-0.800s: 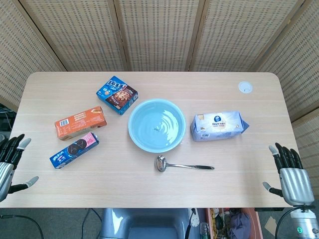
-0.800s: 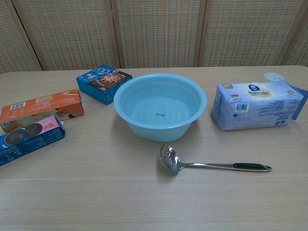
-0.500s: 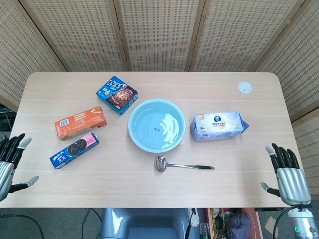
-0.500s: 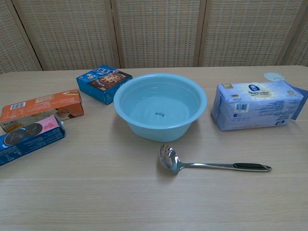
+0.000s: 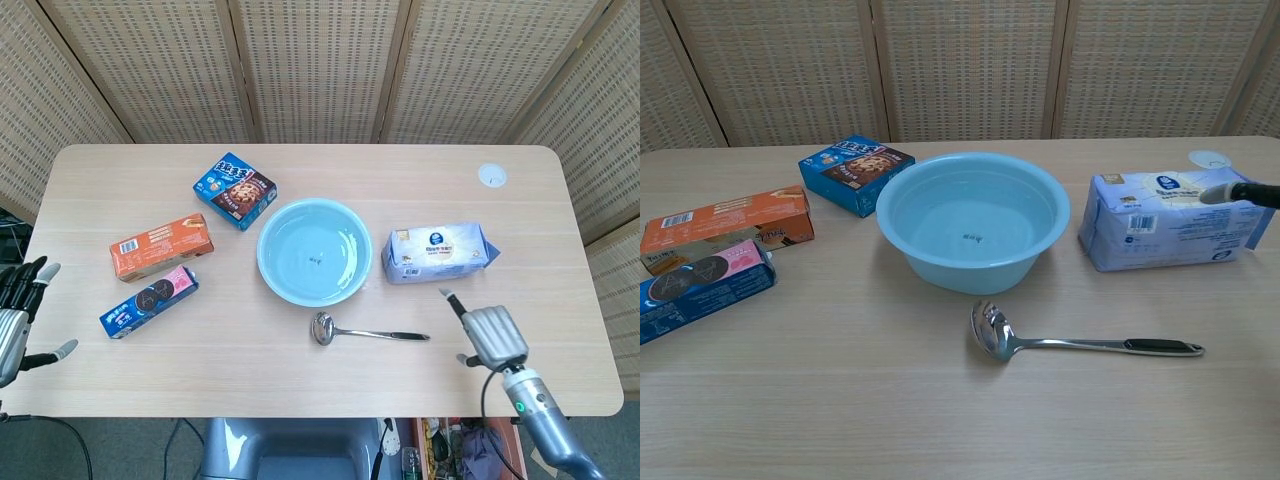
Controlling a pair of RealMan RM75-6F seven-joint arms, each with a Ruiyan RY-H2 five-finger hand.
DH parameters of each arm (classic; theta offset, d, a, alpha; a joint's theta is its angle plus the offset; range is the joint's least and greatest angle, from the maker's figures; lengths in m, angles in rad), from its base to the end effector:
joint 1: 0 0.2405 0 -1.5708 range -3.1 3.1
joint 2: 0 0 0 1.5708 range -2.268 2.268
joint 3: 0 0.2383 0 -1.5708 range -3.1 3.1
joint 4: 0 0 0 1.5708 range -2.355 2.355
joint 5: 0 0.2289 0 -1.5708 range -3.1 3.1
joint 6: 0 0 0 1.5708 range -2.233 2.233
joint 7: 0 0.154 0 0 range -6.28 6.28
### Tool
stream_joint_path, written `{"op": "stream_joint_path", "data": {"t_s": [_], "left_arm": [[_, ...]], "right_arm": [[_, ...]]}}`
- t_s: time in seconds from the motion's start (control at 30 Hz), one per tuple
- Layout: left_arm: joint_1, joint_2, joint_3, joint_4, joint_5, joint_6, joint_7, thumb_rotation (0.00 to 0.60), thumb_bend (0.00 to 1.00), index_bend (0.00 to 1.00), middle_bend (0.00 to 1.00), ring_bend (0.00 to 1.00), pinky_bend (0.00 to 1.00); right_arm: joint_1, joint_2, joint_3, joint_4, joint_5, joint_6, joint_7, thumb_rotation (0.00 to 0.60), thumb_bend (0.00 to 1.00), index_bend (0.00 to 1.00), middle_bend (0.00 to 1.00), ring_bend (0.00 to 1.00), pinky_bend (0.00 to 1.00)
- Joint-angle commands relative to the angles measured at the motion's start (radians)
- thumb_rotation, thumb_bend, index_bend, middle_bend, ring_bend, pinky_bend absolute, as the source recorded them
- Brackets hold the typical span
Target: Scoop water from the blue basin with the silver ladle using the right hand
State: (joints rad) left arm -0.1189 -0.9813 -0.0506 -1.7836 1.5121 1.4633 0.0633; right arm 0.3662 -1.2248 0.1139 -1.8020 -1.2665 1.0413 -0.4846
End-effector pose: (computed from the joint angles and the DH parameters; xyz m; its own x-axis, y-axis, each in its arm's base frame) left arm -0.2706 0.1984 0.1548 0.4245 0.0105 0.9054 0.9039 -0.0635 -0.4231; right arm -0.2162 -0.2553 0.0366 0.5566 -0.2896 0.7786 -0.8291 -0.2526 0.4987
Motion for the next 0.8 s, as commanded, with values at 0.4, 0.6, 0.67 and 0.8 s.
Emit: {"op": "stream_joint_path", "data": {"t_s": [0.4, 0.6, 0.67, 0.8], "left_arm": [[-0.004, -0.001, -0.005, 0.004, -0.014, -0.004, -0.001, 0.600, 0.00, 0.00, 0.00, 0.00, 0.00], [0.001, -0.001, 0.001, -0.001, -0.006, 0.004, 0.005, 0.600, 0.00, 0.00, 0.00, 0.00, 0.00], [0.003, -0.001, 0.002, -0.003, -0.005, 0.007, 0.007, 0.600, 0.00, 0.00, 0.00, 0.00, 0.00], [0.003, -0.001, 0.002, -0.003, -0.004, 0.008, 0.005, 0.600, 0.00, 0.00, 0.00, 0.00, 0.00]], "right_arm": [[0.229, -0.409, 0.060, 0.154, 0.490, 0.090, -0.438, 0.600, 0.19, 0.44, 0.99, 1.00, 1.00], [0.248, -0.456, 0.037, 0.191, 0.518, 0.126, -0.477, 0.600, 0.28, 0.47, 0.99, 1.00, 1.00], [0.252, -0.470, 0.032, 0.201, 0.529, 0.133, -0.482, 0.600, 0.29, 0.47, 0.99, 1.00, 1.00], [0.259, -0.488, 0.024, 0.209, 0.539, 0.140, -0.483, 0.600, 0.29, 0.47, 0.99, 1.00, 1.00]]}}
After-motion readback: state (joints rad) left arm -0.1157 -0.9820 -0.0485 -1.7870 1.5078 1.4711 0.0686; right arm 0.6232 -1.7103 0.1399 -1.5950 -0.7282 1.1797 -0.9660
